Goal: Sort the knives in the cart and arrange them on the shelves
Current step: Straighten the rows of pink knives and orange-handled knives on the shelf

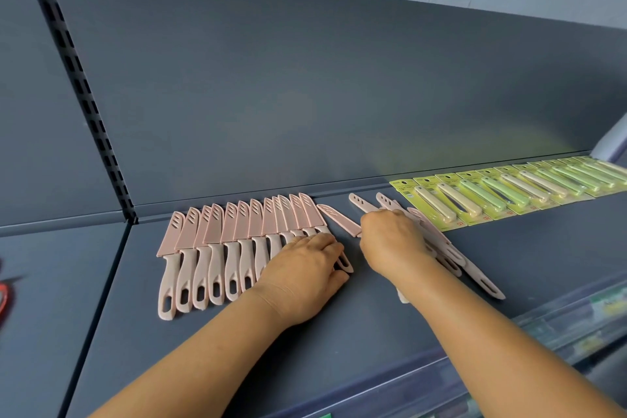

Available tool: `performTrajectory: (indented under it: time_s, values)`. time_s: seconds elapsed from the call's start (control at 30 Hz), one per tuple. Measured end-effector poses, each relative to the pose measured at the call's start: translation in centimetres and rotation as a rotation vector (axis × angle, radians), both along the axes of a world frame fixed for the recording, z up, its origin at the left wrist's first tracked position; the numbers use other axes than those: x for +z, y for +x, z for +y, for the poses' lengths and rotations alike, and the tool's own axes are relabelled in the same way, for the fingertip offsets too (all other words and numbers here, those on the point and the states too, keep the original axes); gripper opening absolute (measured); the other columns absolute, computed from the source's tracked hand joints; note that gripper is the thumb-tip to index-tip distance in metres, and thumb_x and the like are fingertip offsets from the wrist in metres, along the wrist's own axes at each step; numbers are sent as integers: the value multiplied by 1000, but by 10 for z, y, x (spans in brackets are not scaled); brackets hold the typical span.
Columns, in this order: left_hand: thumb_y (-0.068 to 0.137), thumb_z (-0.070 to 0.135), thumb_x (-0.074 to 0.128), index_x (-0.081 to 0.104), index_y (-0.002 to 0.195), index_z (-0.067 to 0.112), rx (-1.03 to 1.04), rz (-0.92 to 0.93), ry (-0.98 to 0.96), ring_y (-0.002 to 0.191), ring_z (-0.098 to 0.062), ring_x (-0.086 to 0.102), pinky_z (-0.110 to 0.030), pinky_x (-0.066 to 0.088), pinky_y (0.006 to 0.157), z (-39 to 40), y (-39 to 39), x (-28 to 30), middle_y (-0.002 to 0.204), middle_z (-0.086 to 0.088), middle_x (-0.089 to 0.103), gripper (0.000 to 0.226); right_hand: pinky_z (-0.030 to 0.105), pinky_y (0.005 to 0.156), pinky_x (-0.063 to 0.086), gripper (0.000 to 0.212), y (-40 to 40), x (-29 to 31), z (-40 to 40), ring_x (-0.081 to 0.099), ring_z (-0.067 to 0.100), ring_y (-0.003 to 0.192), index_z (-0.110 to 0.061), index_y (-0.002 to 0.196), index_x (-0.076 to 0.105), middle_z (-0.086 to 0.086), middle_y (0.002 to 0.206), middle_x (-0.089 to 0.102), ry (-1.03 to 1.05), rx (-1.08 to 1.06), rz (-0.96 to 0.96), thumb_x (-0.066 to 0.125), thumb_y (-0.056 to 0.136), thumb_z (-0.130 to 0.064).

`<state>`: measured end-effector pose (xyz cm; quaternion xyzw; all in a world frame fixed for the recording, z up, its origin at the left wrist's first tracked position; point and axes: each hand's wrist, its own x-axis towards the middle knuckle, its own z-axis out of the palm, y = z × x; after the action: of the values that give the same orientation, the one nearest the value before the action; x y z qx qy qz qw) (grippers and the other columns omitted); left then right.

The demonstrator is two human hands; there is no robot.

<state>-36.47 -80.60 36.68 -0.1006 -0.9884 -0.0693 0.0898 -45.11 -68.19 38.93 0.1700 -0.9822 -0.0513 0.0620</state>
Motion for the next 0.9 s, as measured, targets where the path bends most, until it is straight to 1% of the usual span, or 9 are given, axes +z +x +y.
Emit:
performTrajectory:
  time_s: [0.17,0.3,0.37,0.47,0.53,0.6,0.67,0.73,0.9]
  values:
    - [97,41,39,44,136,18,-1,8,10,124,-21,41,-25,20,105,0,0,-1,141,2,41,46,29,63,41,11,-9,0,-19,61,28,97,-15,98,61,9,101,66,-131,-7,-24,60,88,-17]
    - [96,42,39,44,135,19,-8,8,17,124,-19,42,-25,22,106,-1,-1,-2,139,3,43,46,28,66,39,9,-11,3,-34,61,30,95,-14,90,61,11,100,66,-216,28,-89,57,90,-22]
    - [96,42,39,43,136,19,-7,7,16,124,-19,42,-25,21,106,-1,-1,-2,139,2,43,46,26,63,37,14,-11,5,-36,57,31,84,-15,77,56,10,86,62,-258,17,-139,56,90,-21]
    - [97,41,39,40,139,20,-9,7,21,125,-21,41,-27,21,107,-1,0,-2,140,2,43,47,24,49,29,24,-8,9,-31,48,29,72,-14,65,50,5,65,47,-315,12,-220,54,88,-18]
    - [96,41,39,38,141,21,-11,10,22,126,-21,41,-27,22,108,-2,-1,-2,140,2,42,49,24,52,39,15,-2,13,-25,54,29,76,-14,75,61,8,72,57,-335,44,-258,53,88,-16]
    - [96,42,39,38,140,21,-11,14,13,126,-21,41,-27,21,107,-2,-2,-3,140,2,43,49,28,70,51,18,3,14,-18,62,28,88,-18,93,71,9,92,68,-379,60,-275,53,89,-17]
    - [96,42,39,39,140,20,-8,17,6,126,-21,40,-26,20,107,-2,-2,-3,142,1,42,49,31,79,53,21,9,13,-11,63,28,92,-21,100,72,8,98,70,-425,58,-289,53,91,-21]
    - [96,43,39,39,140,19,-8,14,6,127,-20,39,-25,18,107,-2,-2,-4,144,1,40,49,33,79,55,23,11,10,-8,64,30,92,-18,99,72,10,98,70,-442,69,-304,51,91,-19]
    - [97,43,37,36,142,19,-11,11,2,130,-19,36,-24,17,109,-2,-1,-2,148,3,35,52,31,65,50,23,18,12,-1,60,33,81,-13,90,68,14,84,66,-459,84,-292,45,90,-13]
